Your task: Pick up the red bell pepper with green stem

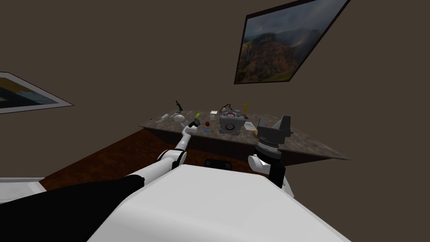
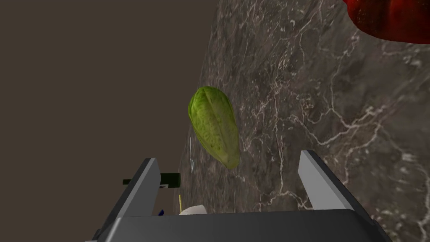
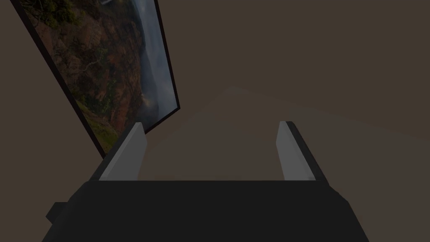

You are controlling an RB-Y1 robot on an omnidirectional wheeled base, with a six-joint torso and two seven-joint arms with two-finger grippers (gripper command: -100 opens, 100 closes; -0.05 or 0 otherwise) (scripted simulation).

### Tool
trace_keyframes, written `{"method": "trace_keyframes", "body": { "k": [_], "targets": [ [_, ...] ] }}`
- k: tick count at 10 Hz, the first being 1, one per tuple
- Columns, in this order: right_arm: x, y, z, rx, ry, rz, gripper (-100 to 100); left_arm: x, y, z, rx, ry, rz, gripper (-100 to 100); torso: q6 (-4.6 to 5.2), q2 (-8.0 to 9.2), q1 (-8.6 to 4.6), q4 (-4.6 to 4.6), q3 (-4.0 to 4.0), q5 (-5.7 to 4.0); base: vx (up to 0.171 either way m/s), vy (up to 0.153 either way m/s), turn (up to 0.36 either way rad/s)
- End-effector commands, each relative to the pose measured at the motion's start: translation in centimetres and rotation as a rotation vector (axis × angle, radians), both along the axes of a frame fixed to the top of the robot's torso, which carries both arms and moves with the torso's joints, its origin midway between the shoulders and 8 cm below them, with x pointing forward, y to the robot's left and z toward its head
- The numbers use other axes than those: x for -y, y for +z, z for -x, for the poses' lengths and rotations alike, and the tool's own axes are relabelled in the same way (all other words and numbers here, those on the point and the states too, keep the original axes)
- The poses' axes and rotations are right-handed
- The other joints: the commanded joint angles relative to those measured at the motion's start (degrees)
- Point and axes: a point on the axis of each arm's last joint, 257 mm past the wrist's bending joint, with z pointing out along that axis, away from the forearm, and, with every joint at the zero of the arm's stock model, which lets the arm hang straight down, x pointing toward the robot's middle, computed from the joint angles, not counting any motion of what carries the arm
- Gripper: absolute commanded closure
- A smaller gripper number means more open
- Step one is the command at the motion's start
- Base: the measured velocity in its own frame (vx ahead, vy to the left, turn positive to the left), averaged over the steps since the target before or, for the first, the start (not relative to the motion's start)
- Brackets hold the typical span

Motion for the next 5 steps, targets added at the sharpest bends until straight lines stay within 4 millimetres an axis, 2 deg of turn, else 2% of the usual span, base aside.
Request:
{"method": "trace_keyframes", "body": {
  "k": [1, 5],
  "targets": [
    [0.0, 0.0, 0.0, 0.0, 0.0, 0.0, 0, 0.3, -0.6, -0.8, -0.046, 0.012, 0.04, -100, 0.0, 0.0, 0.0, 0.0, 0.0, 0.0, 0.007, -0.029, 0.064],
    [0.0, 0.0, 0.0, 0.0, 0.0, 0.0, 0, 1.2, -1.8, -2.1, -0.15, 0.034, 0.114, -100, 0.0, 0.01, -0.01, 0.0, 0.0, 0.0, 0.0, -0.026, 0.043]
  ]
}}
